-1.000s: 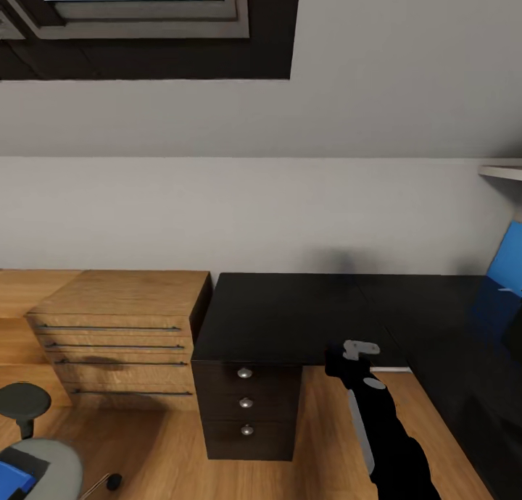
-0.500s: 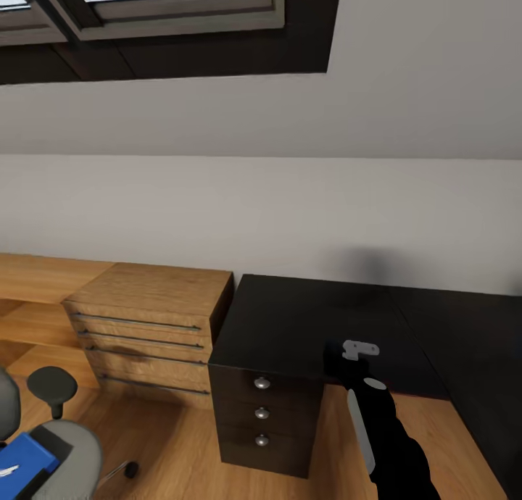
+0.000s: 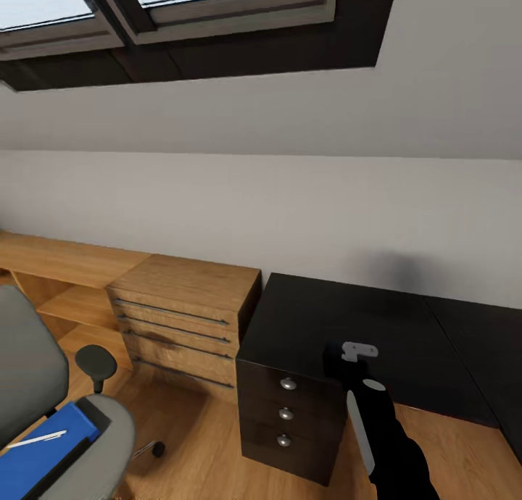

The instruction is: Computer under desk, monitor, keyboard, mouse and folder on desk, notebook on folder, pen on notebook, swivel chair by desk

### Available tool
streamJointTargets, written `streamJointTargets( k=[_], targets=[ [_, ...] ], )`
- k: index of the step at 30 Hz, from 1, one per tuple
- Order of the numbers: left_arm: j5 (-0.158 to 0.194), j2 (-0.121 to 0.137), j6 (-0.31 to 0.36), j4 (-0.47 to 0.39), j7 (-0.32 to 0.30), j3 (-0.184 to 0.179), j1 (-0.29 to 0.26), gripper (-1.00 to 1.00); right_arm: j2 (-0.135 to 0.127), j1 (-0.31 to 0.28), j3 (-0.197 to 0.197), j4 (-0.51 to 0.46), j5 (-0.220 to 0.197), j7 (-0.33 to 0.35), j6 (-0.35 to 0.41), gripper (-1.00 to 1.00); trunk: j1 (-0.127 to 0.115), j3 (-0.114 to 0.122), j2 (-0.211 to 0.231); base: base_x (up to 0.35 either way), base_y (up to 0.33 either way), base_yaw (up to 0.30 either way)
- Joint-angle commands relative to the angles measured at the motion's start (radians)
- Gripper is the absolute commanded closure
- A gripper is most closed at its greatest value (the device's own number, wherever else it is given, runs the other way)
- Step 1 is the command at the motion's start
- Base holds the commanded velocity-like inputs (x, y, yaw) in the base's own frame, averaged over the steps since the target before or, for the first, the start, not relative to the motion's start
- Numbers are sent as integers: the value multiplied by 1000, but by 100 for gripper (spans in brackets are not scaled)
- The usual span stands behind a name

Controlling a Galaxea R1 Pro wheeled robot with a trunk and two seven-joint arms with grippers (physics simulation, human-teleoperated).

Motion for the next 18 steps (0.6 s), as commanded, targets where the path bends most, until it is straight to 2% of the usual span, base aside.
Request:
streamJointTargets(
  k=[1,18],
  targets=[
    [5,1,-4,1,6,-8,-1,-100,1,0,-1,-2,7,1,6,100,0,-2,-1,0,0,273],
    [4,1,-5,1,5,-9,-1,-100,1,0,-1,-2,8,-2,5,100,0,-9,-1,0,0,273]
  ],
)
